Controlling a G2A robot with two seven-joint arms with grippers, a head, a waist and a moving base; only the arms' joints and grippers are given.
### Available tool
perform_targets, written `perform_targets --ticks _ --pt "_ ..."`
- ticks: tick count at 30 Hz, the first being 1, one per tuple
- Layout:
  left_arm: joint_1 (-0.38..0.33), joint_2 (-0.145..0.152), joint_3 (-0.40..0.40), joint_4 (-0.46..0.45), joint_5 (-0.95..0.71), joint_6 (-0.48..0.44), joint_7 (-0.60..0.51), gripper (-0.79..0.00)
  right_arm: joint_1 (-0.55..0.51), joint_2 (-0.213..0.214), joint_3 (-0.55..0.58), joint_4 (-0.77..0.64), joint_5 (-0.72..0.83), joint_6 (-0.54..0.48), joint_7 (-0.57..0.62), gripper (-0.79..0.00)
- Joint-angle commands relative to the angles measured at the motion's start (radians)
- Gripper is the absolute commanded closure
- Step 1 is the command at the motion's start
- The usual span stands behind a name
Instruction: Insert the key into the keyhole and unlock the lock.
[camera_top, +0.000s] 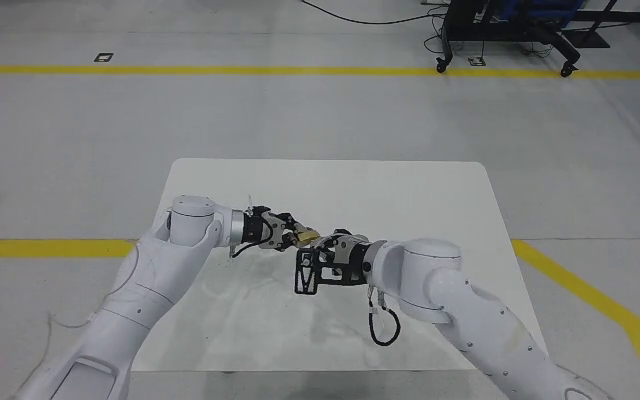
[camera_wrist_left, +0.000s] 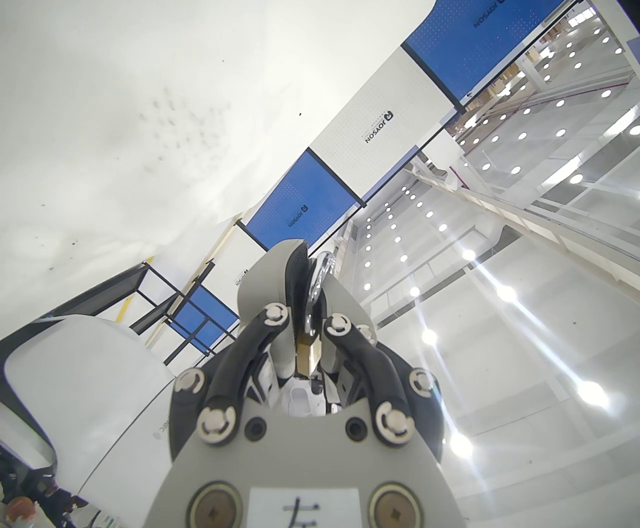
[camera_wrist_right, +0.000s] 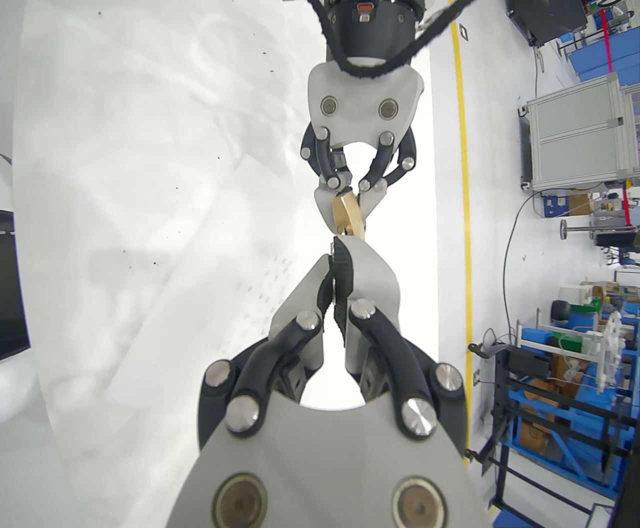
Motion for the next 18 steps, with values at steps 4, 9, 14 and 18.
perform_targets --ticks 4,9,14,18 --pt "0.005 0.0 -0.007 -0.005 -0.015 -0.002 0.014 0.0 0.036 -0.011 -0.056 0.005 -0.028 0.017 0.054 0.0" --pt "0.007 0.001 -0.009 -0.008 -0.019 -0.001 0.015 0.0 0.067 -0.022 -0.096 0.015 -0.058 0.041 0.105 0.0" --pt "0.007 0.001 -0.011 -0.009 -0.02 -0.002 0.016 0.0 0.082 -0.029 -0.115 0.014 -0.085 0.059 0.148 0.0" --pt "0.007 0.002 -0.01 -0.009 -0.021 -0.002 0.014 0.0 0.087 -0.032 -0.127 0.013 -0.097 0.059 0.176 0.0"
